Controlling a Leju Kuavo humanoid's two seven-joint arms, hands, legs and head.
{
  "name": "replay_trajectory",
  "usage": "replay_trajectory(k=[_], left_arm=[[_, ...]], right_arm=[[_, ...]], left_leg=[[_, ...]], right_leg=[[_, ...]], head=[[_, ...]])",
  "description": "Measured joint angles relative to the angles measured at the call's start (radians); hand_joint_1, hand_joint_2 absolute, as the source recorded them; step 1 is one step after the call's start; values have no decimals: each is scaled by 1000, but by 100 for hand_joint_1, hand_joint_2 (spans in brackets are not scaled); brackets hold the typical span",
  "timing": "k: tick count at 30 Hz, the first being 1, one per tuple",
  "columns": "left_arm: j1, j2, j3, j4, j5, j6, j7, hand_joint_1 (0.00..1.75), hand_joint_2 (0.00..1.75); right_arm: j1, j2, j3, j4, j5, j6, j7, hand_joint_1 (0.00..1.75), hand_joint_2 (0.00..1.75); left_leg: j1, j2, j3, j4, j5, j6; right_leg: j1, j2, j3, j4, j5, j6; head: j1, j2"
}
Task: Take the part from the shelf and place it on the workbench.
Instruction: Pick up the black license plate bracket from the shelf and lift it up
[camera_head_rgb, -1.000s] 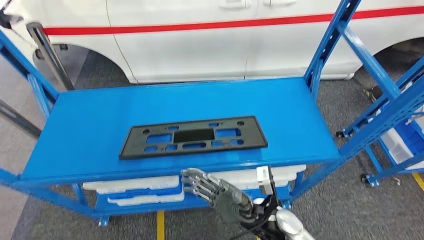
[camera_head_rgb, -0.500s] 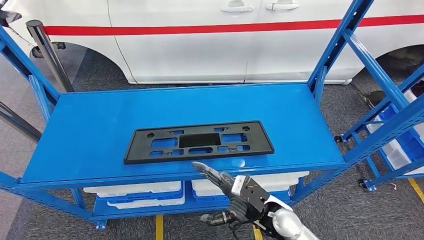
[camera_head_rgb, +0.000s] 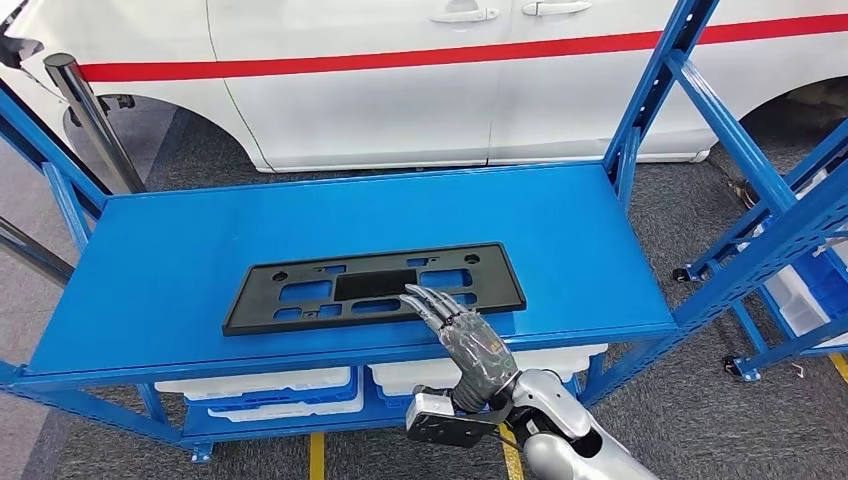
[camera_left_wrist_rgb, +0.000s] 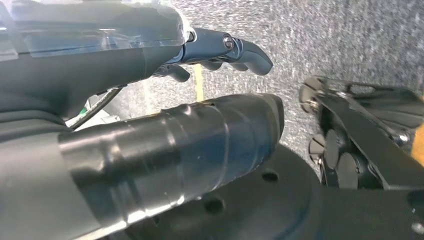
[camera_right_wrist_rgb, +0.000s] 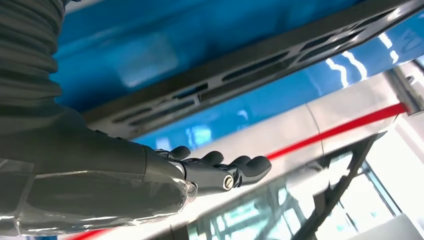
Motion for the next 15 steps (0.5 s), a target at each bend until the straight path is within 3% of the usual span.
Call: replay_trajectory(k=[2,4,8,10,12,13,14,15], left_arm=[[1,0,2,0,2,2,2,0,0],[0,-1,6,0,2,2,3,0,0],[3,-5,16,1,3,5,8,0,0],[5,-7,17,1,3,6,10,0,0],[5,-7,17,1,4,6,10,0,0],[5,-8,18,1,4,6,10,0,0],[6,-8,18,1,4,6,10,0,0],[7,-8,18,1,4,6,10,0,0]], right_arm=[[-17,-3,22,6,48,-32,17,0,175],[-28,-6,37,11,82,-57,33,0,175],[-58,-21,73,29,204,-154,98,0,175],[-71,-31,86,39,257,-199,128,0,175],[-78,-38,96,50,278,-216,141,0,175],[-79,-41,102,56,281,-218,144,0,175],[-79,-43,106,61,283,-219,147,0,175],[-80,-45,109,66,284,-219,149,0,175]], left_leg=[[-1,0,64,-139,73,8],[-5,-1,106,-231,101,17],[-5,-3,113,-254,104,35],[-2,-1,116,-260,108,45],[-2,0,115,-260,108,49],[-2,-1,115,-259,107,49],[-2,-1,115,-259,107,50],[-2,-2,116,-258,105,49]], right_leg=[[1,3,2,5,-5,5],[4,3,0,11,-9,14],[4,3,-6,21,-19,35],[1,3,-38,92,-64,45],[-1,2,-101,224,-125,53],[-3,2,-128,277,-139,55],[-4,2,-142,300,-138,56],[-4,1,-133,277,-113,55]], head=[[0,0],[0,0],[1,0],[1,0],[1,0],[1,0],[1,0],[1,0]])
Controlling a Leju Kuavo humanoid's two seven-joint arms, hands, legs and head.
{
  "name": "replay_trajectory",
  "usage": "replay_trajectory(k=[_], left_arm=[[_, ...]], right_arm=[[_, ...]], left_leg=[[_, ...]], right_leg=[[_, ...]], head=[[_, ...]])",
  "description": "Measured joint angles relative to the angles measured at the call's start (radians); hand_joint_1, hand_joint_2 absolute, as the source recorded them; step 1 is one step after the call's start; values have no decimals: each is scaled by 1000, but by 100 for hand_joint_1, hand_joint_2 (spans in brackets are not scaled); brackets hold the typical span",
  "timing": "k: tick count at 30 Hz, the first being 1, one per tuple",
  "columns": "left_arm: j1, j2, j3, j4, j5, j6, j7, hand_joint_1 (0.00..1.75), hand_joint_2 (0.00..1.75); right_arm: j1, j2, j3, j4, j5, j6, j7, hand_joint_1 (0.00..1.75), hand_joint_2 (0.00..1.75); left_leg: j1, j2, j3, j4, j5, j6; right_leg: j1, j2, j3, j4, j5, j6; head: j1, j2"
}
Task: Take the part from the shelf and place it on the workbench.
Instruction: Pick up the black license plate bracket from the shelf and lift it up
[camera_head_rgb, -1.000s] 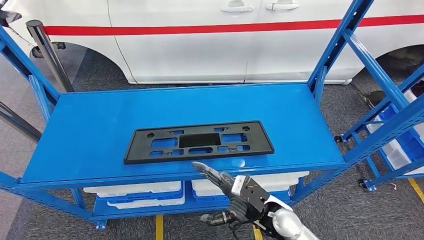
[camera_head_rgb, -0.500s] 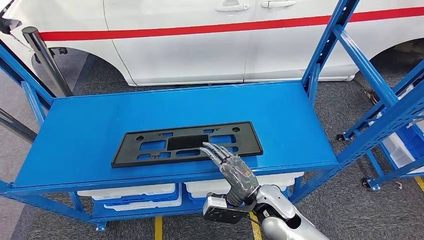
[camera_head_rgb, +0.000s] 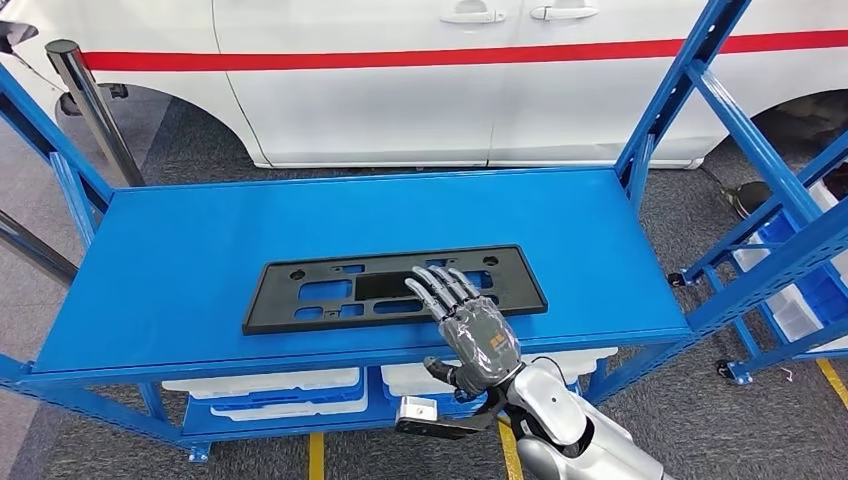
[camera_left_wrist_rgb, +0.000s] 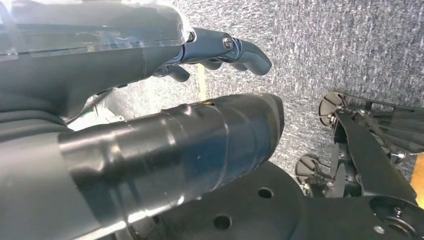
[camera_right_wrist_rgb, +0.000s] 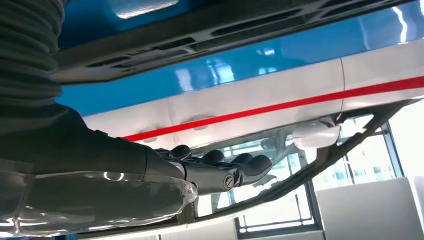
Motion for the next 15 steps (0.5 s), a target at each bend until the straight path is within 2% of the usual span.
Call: replay_trajectory(k=[1,3,5,8,9,11,13,14,15], left_arm=[[1,0,0,0,0,0,0,0,0],[1,-1,0,0,0,0,0,0,0],[0,-1,0,0,-1,-1,0,0,0],[2,4,0,0,-1,-12,0,0,0],[3,6,0,0,-1,-17,0,0,0],[6,12,0,0,-1,-25,-1,0,0],[7,14,0,1,-1,-26,-1,0,0],[8,15,0,1,-1,-27,-1,0,0],[9,17,0,2,-1,-27,-2,0,0]], right_arm=[[-2,-2,3,4,-1,0,3,0,175],[-13,-4,5,12,-16,3,10,0,175],[-31,-6,6,23,-57,22,12,0,175],[-55,-6,6,50,-133,75,5,0,175],[-64,-7,4,60,-151,90,0,0,175],[-83,-7,1,80,-176,108,-7,0,175],[-93,-7,0,96,-185,115,-10,0,175],[-95,-6,0,102,-186,116,-11,0,175],[-97,-6,0,109,-188,118,-11,0,175]], left_leg=[[0,-1,2,1,-2,-1],[-1,-1,6,3,-7,-7],[-5,-1,6,4,-9,-16],[-4,-1,6,6,-12,-30],[-3,-1,1,18,-22,-35],[0,0,-38,102,-73,-43],[1,0,-104,239,-133,-47],[1,0,-128,284,-143,-47],[1,0,-135,293,-133,-46]], right_leg=[[0,0,24,-54,35,-2],[2,-1,92,-198,95,-9],[7,0,121,-261,109,-19],[8,0,122,-267,113,-36],[7,-1,123,-270,115,-43],[5,-3,125,-275,118,-55],[7,-4,124,-274,117,-60],[9,-5,124,-273,117,-61],[10,-5,124,-272,116,-61]], head=[[0,0],[0,0],[0,0],[0,0],[0,0],[-1,0],[-1,0],[-1,0],[-1,0]])
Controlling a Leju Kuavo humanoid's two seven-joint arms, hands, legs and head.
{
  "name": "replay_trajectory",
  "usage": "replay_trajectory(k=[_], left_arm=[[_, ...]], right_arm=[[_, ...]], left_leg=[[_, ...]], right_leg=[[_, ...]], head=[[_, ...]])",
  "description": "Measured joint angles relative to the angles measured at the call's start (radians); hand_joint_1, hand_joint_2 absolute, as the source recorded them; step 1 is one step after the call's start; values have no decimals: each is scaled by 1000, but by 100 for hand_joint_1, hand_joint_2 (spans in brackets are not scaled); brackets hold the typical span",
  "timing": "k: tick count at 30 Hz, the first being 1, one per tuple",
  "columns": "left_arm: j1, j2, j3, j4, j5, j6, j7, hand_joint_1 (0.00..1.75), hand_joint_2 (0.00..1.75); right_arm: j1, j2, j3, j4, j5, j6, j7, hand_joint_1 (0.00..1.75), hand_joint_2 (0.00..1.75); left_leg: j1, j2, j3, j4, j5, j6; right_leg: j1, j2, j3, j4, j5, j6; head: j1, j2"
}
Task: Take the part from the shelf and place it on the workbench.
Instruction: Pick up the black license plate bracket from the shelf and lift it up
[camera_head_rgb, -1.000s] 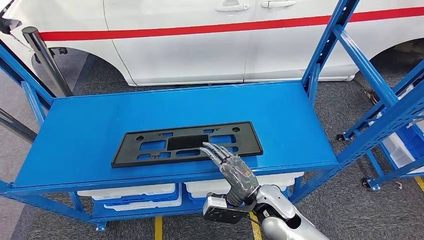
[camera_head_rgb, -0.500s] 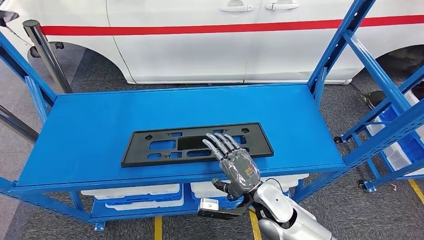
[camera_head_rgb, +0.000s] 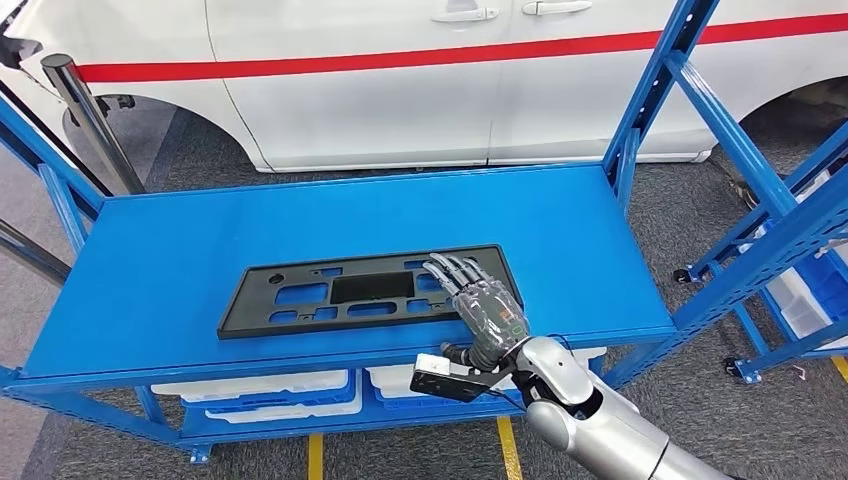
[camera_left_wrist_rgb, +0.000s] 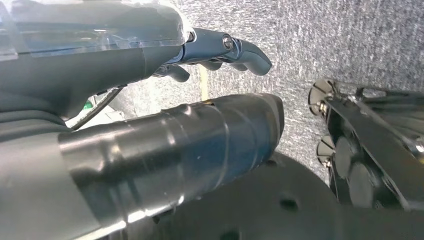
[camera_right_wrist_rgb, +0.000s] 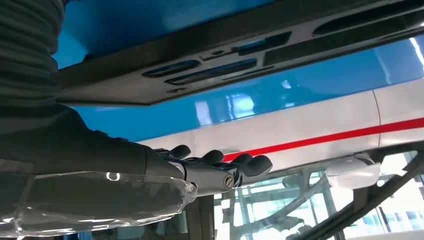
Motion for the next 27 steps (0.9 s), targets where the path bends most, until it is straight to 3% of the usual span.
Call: replay_trajectory(k=[1,3,5,8,10,13,14,15,16,19,21,24,25,27], left_arm=[[1,1,0,0,0,-1,0,0,0],[2,5,0,1,0,-1,-2,0,0],[1,8,0,3,0,-2,-5,0,0],[-1,10,1,4,1,-6,-10,0,0],[0,12,1,4,2,-9,-15,0,0],[-1,15,1,4,3,-11,-21,0,0],[-1,15,1,4,3,-12,-22,0,0],[-1,16,1,5,4,-12,-24,0,0],[-1,17,1,5,5,-13,-24,0,0],[-2,17,1,5,7,-15,-28,0,0],[-3,18,2,5,9,-15,-32,0,0],[-4,20,5,5,9,-16,-36,0,0],[-3,21,5,5,9,-16,-37,0,0],[-3,22,7,6,10,-17,-39,0,0]], right_arm=[[-2,0,0,5,-4,4,0,0,175],[-9,1,0,12,-20,19,-2,0,175],[-16,2,0,19,-40,40,-5,0,175],[-30,3,-5,33,-68,77,-6,0,175],[-48,6,-13,48,-94,107,-8,0,175],[-76,13,-19,85,-122,154,-13,0,175],[-82,15,-20,100,-127,166,-15,0,175],[-86,18,-20,114,-131,176,-16,0,175],[-92,21,-20,127,-133,184,-18,0,175],[-121,32,-21,163,-141,209,-25,0,175],[-139,41,-21,186,-154,229,-32,0,175],[-163,56,-21,228,-173,257,-39,0,175],[-175,62,-21,243,-178,265,-41,0,175],[-199,76,-20,276,-189,286,-50,0,175]], left_leg=[[0,0,13,-31,28,3],[-3,0,77,-169,98,14],[-7,0,121,-266,129,23],[-7,-1,126,-287,133,31],[-1,1,132,-299,141,39],[1,3,132,-304,145,45],[0,2,132,-303,145,45],[0,1,132,-302,145,45],[1,0,133,-301,144,43],[0,-1,132,-291,137,33],[-3,-1,128,-287,135,24],[-2,-1,123,-281,128,9],[-1,0,115,-262,114,4],[1,0,70,-163,59,-3]], right_leg=[[1,0,1,2,-1,0],[3,2,3,6,-5,3],[6,3,0,10,-7,9],[5,3,-3,8,-6,24],[5,4,-15,38,-29,36],[-2,4,-93,207,-115,49],[-6,4,-117,256,-129,52],[-9,3,-127,274,-124,54],[-11,3,-118,252,-100,56],[-15,2,-33,68,-12,54],[-11,3,-11,16,-4,46],[-10,3,-11,9,0,27],[-11,3,-10,6,2,19],[-11,3,-9,2,5,8]], head=[[0,0],[0,0],[0,0],[0,0],[1,0],[3,0],[3,0],[3,0],[3,0],[3,0],[2,0],[2,0],[2,0],[2,0]])
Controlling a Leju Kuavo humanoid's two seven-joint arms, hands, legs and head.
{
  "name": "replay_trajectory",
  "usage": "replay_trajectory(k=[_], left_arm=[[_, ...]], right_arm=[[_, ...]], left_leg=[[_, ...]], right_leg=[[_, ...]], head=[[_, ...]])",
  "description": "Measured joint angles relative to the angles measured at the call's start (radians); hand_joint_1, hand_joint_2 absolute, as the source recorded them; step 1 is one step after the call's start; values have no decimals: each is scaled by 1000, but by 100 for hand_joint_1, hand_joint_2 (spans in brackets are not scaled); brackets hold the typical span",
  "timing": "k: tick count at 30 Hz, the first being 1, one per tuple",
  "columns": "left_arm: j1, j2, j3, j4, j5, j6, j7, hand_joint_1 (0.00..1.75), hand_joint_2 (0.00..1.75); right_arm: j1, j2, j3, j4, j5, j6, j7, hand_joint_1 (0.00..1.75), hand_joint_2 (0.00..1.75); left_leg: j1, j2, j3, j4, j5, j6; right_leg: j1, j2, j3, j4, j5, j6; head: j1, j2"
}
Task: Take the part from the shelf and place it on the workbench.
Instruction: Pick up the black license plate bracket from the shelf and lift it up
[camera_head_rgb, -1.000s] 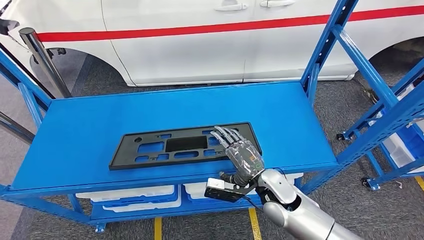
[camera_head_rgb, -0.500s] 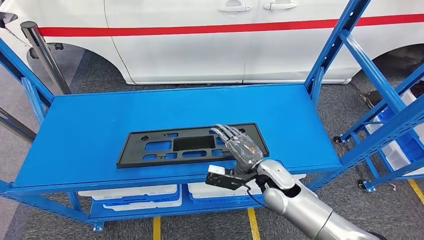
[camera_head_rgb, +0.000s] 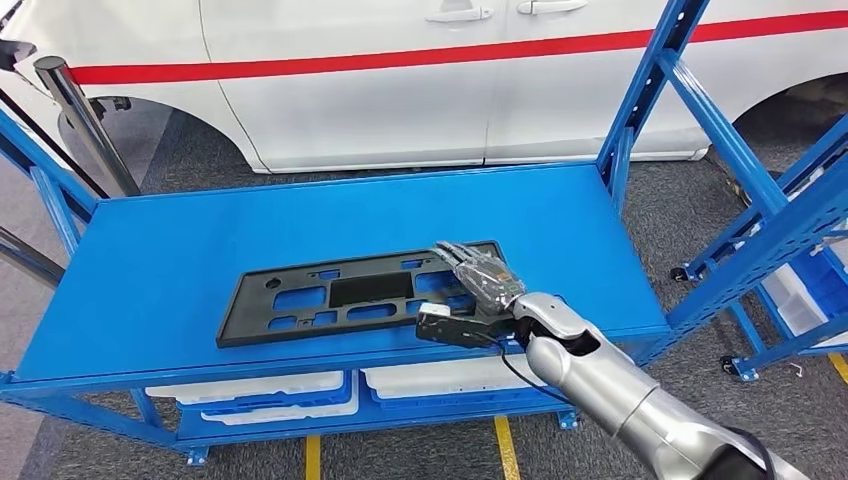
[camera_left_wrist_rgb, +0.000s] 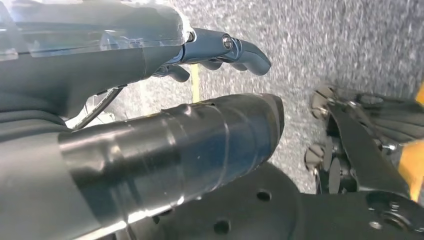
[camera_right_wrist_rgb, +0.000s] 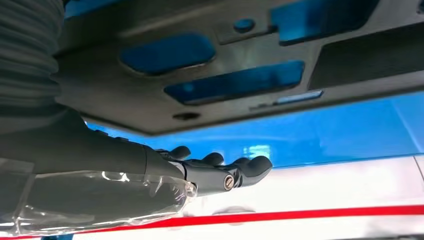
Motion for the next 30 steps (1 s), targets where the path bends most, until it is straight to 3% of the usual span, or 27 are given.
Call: replay_trajectory(k=[2,3,4,6,7,8,10,13,15,17,18,19,20,22,24,25,27,29,30], left_arm=[[0,0,2,0,1,-1,-4,0,0],[0,0,4,1,2,0,-6,0,0],[0,0,6,1,2,0,-9,0,0],[0,2,10,1,2,0,-14,0,0],[0,4,13,1,3,1,-17,0,0],[0,6,14,1,3,0,-18,0,0],[-2,7,17,1,3,-1,-21,0,0],[-1,7,18,1,3,-4,-23,0,0],[-1,7,18,2,4,-9,-24,0,0],[-2,7,18,2,4,-12,-26,0,0],[-2,8,18,2,4,-13,-27,0,0],[-2,8,18,2,5,-13,-28,0,0],[-2,8,18,2,5,-13,-29,0,0],[-2,8,18,2,5,-12,-33,0,0],[-2,8,18,2,3,-9,-43,0,0],[-2,8,18,2,1,-5,-51,0,0],[-2,8,18,2,-4,3,-67,0,87],[-2,8,18,2,-8,6,-77,0,175],[-2,9,18,2,-9,7,-80,0,175]], right_arm=[[-14,11,4,33,-12,20,-8,0,175],[-19,15,6,49,-18,27,-12,0,175],[-25,19,9,64,-22,32,-15,0,175],[-39,27,12,88,-29,39,-20,46,175],[-47,30,13,99,-33,43,-22,89,175],[-54,32,14,109,-36,47,-24,132,175],[-62,34,16,126,-43,52,-27,173,175],[-69,39,20,142,-49,55,-33,175,175],[-75,40,22,152,-53,56,-34,175,175],[-79,40,24,161,-54,58,-36,175,175],[-80,40,25,165,-54,58,-37,175,175],[-82,40,27,168,-54,59,-38,175,175],[-85,40,29,170,-54,60,-39,175,175],[-94,41,31,172,-54,62,-40,175,175],[-102,42,34,172,-55,62,-41,175,175],[-104,43,34,173,-55,62,-41,175,175],[-105,43,35,173,-57,61,-42,175,175],[-106,44,36,173,-58,60,-42,175,175],[-106,45,36,173,-58,60,-42,175,175]], left_leg=[[0,0,-61,125,-48,-3],[0,0,-77,154,-50,-2],[0,0,-75,146,-33,0],[-1,0,-24,34,35,9],[-3,0,8,-33,61,14],[-4,0,30,-81,76,19],[-9,-1,44,-115,77,23],[-4,-1,50,-129,86,35],[0,2,53,-137,91,43],[0,2,53,-136,92,46],[0,2,53,-136,91,46],[0,2,54,-135,90,45],[0,2,55,-133,89,44],[0,0,57,-128,85,39],[-2,-1,56,-124,81,30],[-3,-2,56,-124,80,25],[-1,-2,58,-125,79,13],[1,-1,46,-94,55,3],[3,-1,27,-50,27,-1]], right_leg=[[3,-1,-1,1,0,-4],[5,-2,-1,2,-1,-5],[6,-2,0,4,-2,-5],[8,0,1,6,-4,-4],[11,1,1,8,-5,-2],[12,1,0,9,-5,1],[14,1,-3,9,-4,11],[12,1,-7,22,-17,27],[9,1,-44,105,-67,36],[5,1,-105,232,-123,42],[3,0,-124,272,-130,45],[1,0,-126,275,-119,46],[-1,0,-109,239,-91,46],[-1,-1,-42,103,-28,41],[4,-1,-2,18,-6,34],[7,0,1,9,-9,29],[7,0,4,3,-3,17],[2,-3,10,-7,4,4],[1,-5,11,-10,7,-1]], head=[[0,0],[0,0],[0,0],[0,0],[0,0],[0,0],[0,0],[1,0],[1,0],[1,0],[1,0],[1,0],[1,0],[1,0],[1,0],[1,0],[1,0],[1,0],[0,0]])
